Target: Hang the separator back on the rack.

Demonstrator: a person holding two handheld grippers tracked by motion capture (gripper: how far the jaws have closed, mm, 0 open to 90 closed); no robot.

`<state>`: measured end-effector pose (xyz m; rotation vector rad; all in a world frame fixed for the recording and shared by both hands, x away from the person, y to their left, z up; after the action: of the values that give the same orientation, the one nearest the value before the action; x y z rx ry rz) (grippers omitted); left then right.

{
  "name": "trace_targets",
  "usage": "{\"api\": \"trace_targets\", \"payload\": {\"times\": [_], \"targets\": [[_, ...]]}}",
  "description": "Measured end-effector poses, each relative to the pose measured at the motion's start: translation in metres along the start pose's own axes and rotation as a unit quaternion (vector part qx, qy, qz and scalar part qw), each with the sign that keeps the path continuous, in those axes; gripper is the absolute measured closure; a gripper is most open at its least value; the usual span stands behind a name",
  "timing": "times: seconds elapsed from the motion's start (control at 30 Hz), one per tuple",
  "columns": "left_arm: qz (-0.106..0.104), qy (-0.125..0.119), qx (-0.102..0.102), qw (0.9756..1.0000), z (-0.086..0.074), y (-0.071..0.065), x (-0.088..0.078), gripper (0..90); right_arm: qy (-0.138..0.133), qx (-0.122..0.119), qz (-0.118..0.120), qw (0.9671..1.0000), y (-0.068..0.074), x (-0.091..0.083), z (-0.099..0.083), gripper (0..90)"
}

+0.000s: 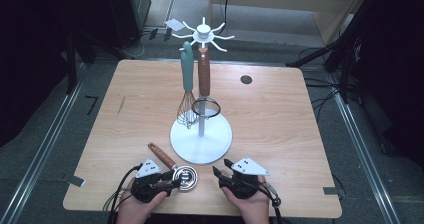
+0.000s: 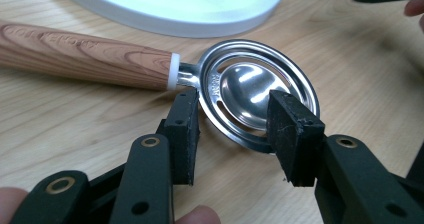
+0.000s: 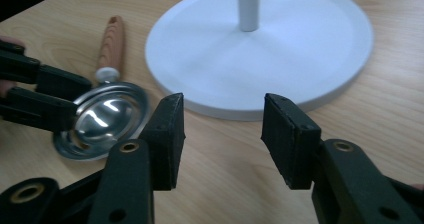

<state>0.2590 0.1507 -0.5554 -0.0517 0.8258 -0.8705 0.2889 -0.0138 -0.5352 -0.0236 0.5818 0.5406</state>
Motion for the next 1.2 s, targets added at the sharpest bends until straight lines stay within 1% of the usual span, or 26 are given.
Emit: {"api": "trace_targets", "payload": {"times": [0.03,0.07,0.1,0.13,0.17,0.2,0.23,0.33,0.43,0.5,0.57,0.6,0.7,0.77,0.83,0.87,0.9,0.97,1.0,1.03,1.07,1.13,1.2], "targets": [[-0.003,0.001,0.001,1.0000,0.000,-0.003,0.001,56.6,0.002,0.001,0.005,1.0000,0.005,0.001,-0.001,55.8],[-0.006,0.002,0.003,1.0000,0.000,-0.005,0.003,56.2,0.010,-0.001,0.022,0.9997,0.016,0.003,-0.003,60.3],[-0.008,0.005,0.005,0.9999,-0.001,-0.007,0.004,55.8,0.012,-0.003,0.032,0.9994,0.022,0.004,-0.004,62.0],[-0.010,0.005,0.006,0.9999,-0.001,-0.009,0.005,55.8,0.012,-0.003,0.032,0.9994,0.022,0.004,-0.004,62.0],[-0.016,0.006,0.007,0.9998,-0.001,-0.012,0.007,55.3,0.019,-0.015,0.048,0.9985,0.033,0.005,-0.007,68.3],[-0.019,0.006,0.009,0.9998,-0.001,-0.014,0.008,55.3,0.019,-0.015,0.048,0.9985,0.033,0.005,-0.007,68.3],[-0.023,0.005,0.010,0.9997,0.000,-0.017,0.009,55.0,0.020,-0.022,0.055,0.9981,0.038,0.006,-0.008,70.5],[-0.034,0.003,0.016,0.9993,0.001,-0.023,0.009,53.3,0.023,-0.035,0.061,0.9972,0.047,0.007,-0.010,79.6],[-0.042,-0.002,0.022,0.9989,0.004,-0.025,0.006,52.8,0.033,-0.044,0.063,0.9965,0.050,0.010,-0.014,86.9],[-0.038,-0.008,0.025,0.9989,0.006,-0.021,0.000,54.5,0.039,-0.048,0.060,0.9963,0.051,0.012,-0.017,89.9],[-0.033,-0.017,0.018,0.9991,0.009,-0.014,-0.007,58.1,0.042,-0.053,0.062,0.9958,0.053,0.013,-0.018,90.0],[-0.031,-0.023,0.013,0.9992,0.010,-0.009,-0.011,61.5,0.044,-0.055,0.062,0.9956,0.053,0.014,-0.019,90.0],[-0.009,-0.035,0.003,0.9994,0.014,0.007,-0.021,71.1,0.055,-0.063,0.061,0.9946,0.053,0.016,-0.023,90.0],[0.002,-0.042,-0.004,0.9991,0.015,0.016,-0.027,74.7,0.059,-0.063,0.061,0.9943,0.052,0.017,-0.025,90.0],[0.011,-0.047,-0.011,0.9988,0.015,0.024,-0.031,75.7,0.063,-0.063,0.065,0.9939,0.050,0.016,-0.026,90.0],[0.020,-0.050,-0.016,0.9984,0.014,0.030,-0.034,75.3,0.063,-0.062,0.069,0.9937,0.047,0.014,-0.027,89.5],[0.020,-0.050,-0.016,0.9984,0.014,0.030,-0.034,74.8,0.063,-0.062,0.069,0.9937,0.047,0.014,-0.027,89.5],[0.024,-0.050,-0.019,0.9983,0.013,0.034,-0.035,74.2,0.065,-0.060,0.070,0.9937,0.043,0.013,-0.028,87.6],[0.025,-0.050,-0.021,0.9982,0.013,0.036,-0.035,73.7,0.066,-0.066,0.067,0.9934,0.039,0.012,-0.030,86.3],[0.028,-0.049,-0.022,0.9982,0.012,0.037,-0.036,73.7,0.066,-0.066,0.067,0.9934,0.039,0.012,-0.030,86.3],[0.029,-0.050,-0.023,0.9981,0.012,0.038,-0.035,73.1,0.069,-0.068,0.062,0.9933,0.035,0.010,-0.032,86.1],[0.026,-0.052,-0.027,0.9979,0.012,0.040,-0.036,72.3,0.070,-0.064,0.063,0.9935,0.034,0.009,-0.032,86.2],[0.023,-0.055,-0.029,0.9978,0.013,0.040,-0.036,71.5,0.071,-0.065,0.056,0.9938,0.028,0.007,-0.033,86.2]]}}
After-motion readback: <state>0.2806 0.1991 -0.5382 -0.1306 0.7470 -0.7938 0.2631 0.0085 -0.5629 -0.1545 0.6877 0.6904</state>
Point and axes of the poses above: each handheld gripper's, and its own axes: x roughly forward along the jaws, z roughly out of its top, y roughly to its left, the point moved 10 cm from there along x, roughly forward along the jaws, and after that the axes turned 8 degrees about -z, right-handed, at the moved point
